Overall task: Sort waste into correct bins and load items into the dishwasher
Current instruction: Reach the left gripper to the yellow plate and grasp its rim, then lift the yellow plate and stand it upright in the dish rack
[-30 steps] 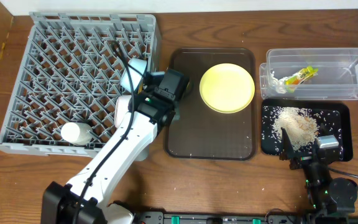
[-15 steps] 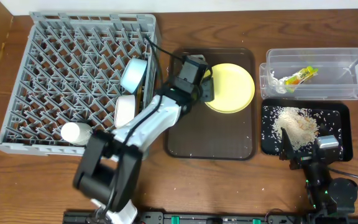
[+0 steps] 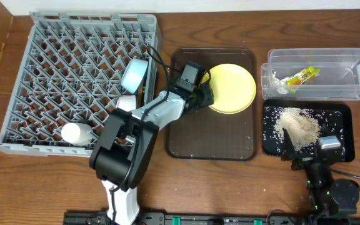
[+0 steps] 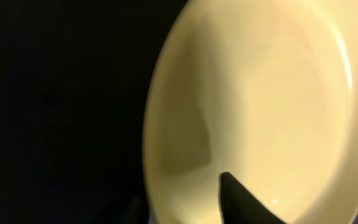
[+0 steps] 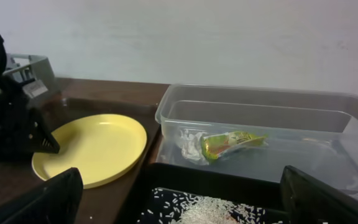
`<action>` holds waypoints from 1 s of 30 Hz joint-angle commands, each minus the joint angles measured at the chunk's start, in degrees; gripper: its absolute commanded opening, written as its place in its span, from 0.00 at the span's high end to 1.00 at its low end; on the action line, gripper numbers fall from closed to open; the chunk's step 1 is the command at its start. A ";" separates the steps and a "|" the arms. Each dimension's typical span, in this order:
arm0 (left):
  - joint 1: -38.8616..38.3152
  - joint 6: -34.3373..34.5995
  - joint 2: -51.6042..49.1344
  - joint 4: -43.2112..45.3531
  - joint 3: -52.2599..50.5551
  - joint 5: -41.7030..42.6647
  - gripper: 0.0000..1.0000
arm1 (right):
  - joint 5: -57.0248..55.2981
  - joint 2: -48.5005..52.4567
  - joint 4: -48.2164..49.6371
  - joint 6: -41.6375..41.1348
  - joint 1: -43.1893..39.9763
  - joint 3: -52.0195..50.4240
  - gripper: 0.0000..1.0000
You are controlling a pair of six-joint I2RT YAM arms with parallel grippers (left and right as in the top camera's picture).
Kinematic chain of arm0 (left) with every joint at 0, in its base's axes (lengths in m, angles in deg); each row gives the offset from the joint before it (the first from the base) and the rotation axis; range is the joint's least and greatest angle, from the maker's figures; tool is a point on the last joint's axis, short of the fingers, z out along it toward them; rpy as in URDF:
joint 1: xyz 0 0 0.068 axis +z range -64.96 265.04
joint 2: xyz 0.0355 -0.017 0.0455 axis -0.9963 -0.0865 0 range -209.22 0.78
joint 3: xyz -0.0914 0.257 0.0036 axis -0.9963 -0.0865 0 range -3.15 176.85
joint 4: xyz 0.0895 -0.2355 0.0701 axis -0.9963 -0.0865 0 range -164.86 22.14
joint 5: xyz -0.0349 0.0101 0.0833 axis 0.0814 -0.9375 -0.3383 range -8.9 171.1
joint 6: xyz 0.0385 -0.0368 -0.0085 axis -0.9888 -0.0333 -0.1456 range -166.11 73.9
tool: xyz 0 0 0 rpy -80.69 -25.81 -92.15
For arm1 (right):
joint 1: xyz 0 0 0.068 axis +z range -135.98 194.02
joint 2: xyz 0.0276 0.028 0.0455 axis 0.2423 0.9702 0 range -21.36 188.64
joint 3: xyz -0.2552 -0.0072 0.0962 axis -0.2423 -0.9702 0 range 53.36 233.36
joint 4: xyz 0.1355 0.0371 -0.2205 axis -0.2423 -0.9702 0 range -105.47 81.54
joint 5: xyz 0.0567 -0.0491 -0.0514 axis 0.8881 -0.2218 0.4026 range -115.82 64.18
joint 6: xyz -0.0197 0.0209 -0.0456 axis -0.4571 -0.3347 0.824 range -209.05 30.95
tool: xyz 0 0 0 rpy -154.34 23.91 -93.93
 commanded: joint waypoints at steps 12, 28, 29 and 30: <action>2.47 -3.21 -2.69 0.44 -0.11 6.38 0.92 | 0.26 -0.31 -0.17 0.37 -0.46 -0.07 0.01; 26.93 -16.22 33.55 -13.27 -0.13 7.63 0.92 | 0.26 -0.31 -0.20 0.37 -0.46 -0.07 0.01; 28.70 -17.68 34.80 -14.14 -0.13 7.61 0.92 | 0.26 -0.31 -0.17 0.37 -0.46 -0.07 0.01; 30.36 -19.02 35.89 -14.86 -0.13 7.58 0.92 | 0.26 -0.31 -0.17 0.37 -0.46 -0.07 0.01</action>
